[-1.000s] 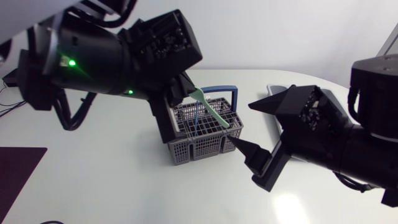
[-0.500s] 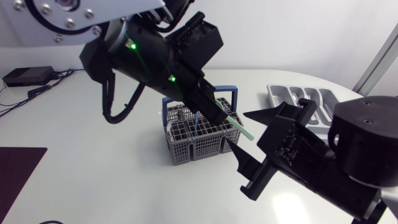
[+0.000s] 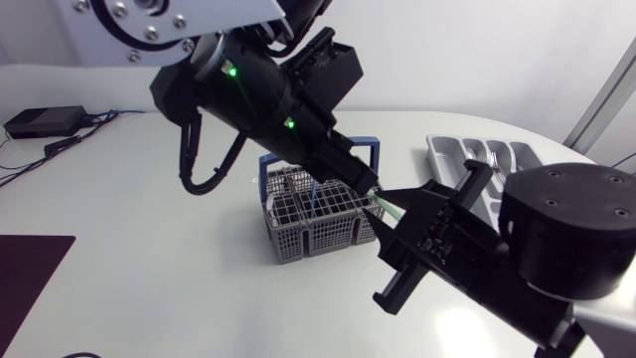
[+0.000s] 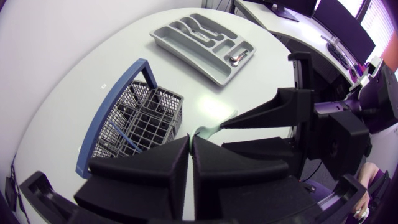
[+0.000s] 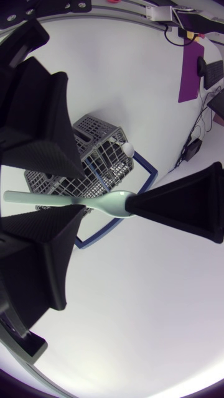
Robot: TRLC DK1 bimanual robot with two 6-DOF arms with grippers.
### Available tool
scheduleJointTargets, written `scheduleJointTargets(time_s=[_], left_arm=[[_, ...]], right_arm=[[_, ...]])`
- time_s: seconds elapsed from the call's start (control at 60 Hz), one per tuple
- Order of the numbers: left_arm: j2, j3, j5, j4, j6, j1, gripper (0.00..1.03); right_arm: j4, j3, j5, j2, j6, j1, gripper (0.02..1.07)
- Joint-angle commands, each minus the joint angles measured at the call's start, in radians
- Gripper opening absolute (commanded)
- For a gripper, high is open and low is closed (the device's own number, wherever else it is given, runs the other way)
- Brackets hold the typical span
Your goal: Unload the cutlery basket into the drawer organizer.
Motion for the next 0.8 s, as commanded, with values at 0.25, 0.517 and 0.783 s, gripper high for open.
scheduleJointTargets(time_s=[0.25, 0.517, 0.783], left_arm=[[0.026, 0.029, 0.022, -0.021, -0.029, -0.008, 0.08], [0.026, 0.03, 0.024, -0.024, -0.024, -0.022, 0.08], [0.029, 0.038, 0.024, -0.028, -0.023, -0.024, 0.08]], right_arm=[[0.058, -0.019, 0.024, 0.035, -0.028, -0.006, 0.31], [0.083, -0.021, 0.033, 0.062, -0.038, -0.011, 0.31], [0.076, -0.019, 0.039, 0.076, -0.044, -0.015, 0.16]])
